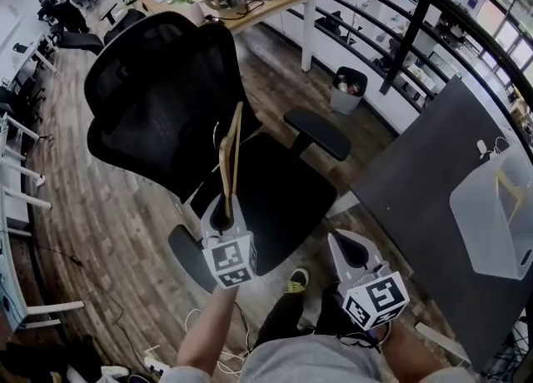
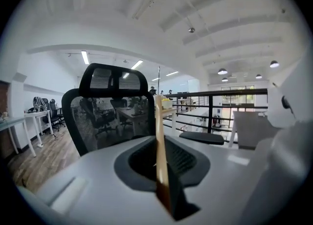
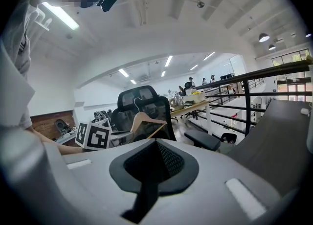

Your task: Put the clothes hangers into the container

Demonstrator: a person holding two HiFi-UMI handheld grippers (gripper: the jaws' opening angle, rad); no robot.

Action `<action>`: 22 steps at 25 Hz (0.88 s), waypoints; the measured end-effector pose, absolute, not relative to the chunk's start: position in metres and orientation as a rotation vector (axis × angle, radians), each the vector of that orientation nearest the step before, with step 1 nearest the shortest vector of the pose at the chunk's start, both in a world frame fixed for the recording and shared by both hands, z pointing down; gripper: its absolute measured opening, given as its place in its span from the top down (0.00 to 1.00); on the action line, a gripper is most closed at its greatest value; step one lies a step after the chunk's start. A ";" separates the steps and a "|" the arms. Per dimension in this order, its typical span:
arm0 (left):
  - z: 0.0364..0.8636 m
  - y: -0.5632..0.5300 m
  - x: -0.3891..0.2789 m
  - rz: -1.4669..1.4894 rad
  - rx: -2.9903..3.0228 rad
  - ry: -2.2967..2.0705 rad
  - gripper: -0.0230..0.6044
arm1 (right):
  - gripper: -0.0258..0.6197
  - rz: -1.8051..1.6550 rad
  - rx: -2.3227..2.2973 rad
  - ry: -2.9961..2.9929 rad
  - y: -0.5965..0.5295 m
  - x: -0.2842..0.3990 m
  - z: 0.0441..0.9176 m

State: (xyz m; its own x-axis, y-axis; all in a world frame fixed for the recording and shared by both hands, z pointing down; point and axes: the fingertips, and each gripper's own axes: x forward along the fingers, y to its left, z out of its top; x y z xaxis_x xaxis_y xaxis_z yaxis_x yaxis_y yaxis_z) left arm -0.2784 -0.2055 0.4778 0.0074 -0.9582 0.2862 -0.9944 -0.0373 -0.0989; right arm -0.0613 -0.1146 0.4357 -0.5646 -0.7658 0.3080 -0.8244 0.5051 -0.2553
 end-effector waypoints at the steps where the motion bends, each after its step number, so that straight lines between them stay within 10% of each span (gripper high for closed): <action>1: 0.477 -0.206 -0.277 0.428 2.145 -2.079 0.88 | 0.96 0.564 1.381 -2.588 -0.114 -0.062 0.435; 22: 0.377 -0.238 -0.130 0.324 2.694 -1.744 0.88 | 0.96 0.419 1.751 -2.502 -0.117 0.041 0.375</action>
State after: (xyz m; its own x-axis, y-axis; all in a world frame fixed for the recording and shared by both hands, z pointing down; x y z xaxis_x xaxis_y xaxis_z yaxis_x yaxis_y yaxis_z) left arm -0.1304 -0.2384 0.3766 0.3962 -0.9100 0.1221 -0.8930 -0.4129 -0.1790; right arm 0.0413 -0.1172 0.3753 -0.3533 -0.9134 0.2022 -0.9295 0.3181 -0.1869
